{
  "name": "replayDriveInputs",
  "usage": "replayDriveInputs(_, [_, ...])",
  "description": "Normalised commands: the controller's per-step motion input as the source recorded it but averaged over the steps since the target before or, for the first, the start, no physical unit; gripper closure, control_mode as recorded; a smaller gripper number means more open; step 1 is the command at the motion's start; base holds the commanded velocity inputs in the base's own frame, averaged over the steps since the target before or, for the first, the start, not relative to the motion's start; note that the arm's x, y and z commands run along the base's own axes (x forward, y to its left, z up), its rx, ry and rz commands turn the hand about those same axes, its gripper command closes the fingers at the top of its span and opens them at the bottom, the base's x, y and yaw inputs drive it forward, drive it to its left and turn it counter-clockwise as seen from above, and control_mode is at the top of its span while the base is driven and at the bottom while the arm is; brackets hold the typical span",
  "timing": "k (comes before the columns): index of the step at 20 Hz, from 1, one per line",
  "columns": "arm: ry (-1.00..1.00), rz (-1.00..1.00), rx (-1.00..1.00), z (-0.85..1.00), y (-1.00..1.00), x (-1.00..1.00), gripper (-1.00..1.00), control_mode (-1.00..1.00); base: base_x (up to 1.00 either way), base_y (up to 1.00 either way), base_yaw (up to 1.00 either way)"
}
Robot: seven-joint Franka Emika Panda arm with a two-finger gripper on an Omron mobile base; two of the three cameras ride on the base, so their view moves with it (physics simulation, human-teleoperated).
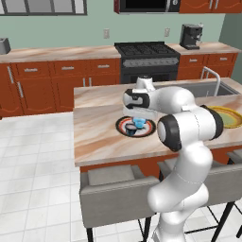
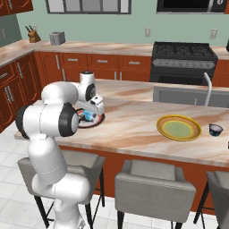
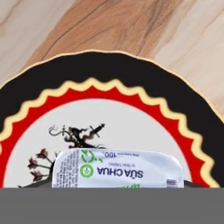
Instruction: Place two yogurt containers on each plate.
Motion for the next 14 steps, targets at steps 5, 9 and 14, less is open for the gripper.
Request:
replayDriveInputs(5, [0.0, 0.0, 0.0, 0.04, -0.01, 0.0, -1.0, -1.0, 0.0, 0.0, 0.0])
replayDriveInputs(9, [0.0, 0.0, 0.0, 0.16, -0.02, 0.0, -1.0, -1.0, 0.0, 0.0, 0.0])
replayDriveInputs(14, [0.0, 0.0, 0.0, 0.17, -0.01, 0.01, -1.0, -1.0, 0.0, 0.0, 0.0])
